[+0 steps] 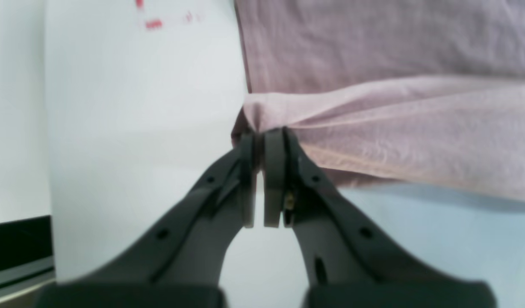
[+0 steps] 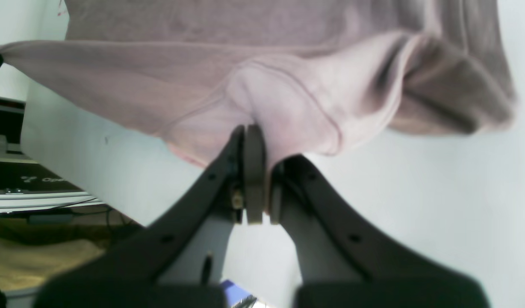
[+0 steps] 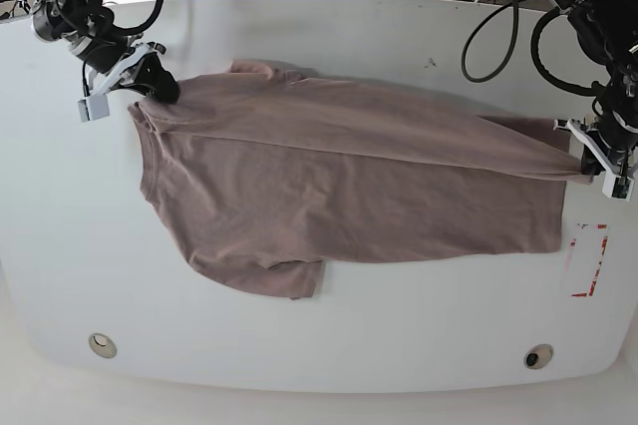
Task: Fold the T-shirt properly
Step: 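Lift the pinched edge with both grippers and fold it over, then drag the held shirt edge with both grippers, shifting the shirt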
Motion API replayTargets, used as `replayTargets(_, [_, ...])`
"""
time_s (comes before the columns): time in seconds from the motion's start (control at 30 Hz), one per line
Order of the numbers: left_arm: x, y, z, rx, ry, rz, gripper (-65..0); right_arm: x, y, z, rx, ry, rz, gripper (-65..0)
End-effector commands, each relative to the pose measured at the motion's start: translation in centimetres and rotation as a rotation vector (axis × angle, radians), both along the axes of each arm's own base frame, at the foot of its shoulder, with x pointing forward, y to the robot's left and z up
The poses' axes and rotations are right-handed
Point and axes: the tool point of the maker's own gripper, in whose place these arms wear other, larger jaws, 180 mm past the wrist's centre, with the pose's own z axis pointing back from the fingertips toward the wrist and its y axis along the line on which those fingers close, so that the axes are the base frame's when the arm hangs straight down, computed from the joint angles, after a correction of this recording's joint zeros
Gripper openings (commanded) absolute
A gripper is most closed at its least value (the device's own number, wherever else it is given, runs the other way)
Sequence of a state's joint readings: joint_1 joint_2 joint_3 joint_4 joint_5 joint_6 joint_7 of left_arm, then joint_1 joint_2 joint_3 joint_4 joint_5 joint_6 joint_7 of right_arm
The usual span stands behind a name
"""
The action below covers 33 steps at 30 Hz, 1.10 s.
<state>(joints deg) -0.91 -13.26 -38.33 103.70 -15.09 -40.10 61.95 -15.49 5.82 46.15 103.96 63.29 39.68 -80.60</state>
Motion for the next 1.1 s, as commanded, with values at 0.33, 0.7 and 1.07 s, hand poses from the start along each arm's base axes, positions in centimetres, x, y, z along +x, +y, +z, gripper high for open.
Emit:
replayTargets(0.33, [2.6, 0.9, 0.3, -0.062, -0.038, 0.016, -64.4, 6.4, -3.4, 0.3, 0.059, -0.07, -0.068, -65.0])
replayTargets(0.7, [3.2, 2.0, -2.7, -0.152, -0.008, 0.04, -64.4, 9.1, -4.2, -0.7, 0.02, -0.028, -0.085, -65.0])
replayTargets(1.07, [2.9, 3.0, -5.3, -0.207, 0.041, 0.062, -63.7, 10.5, -7.4, -1.1, -0.167, 0.006, -0.14, -44.4])
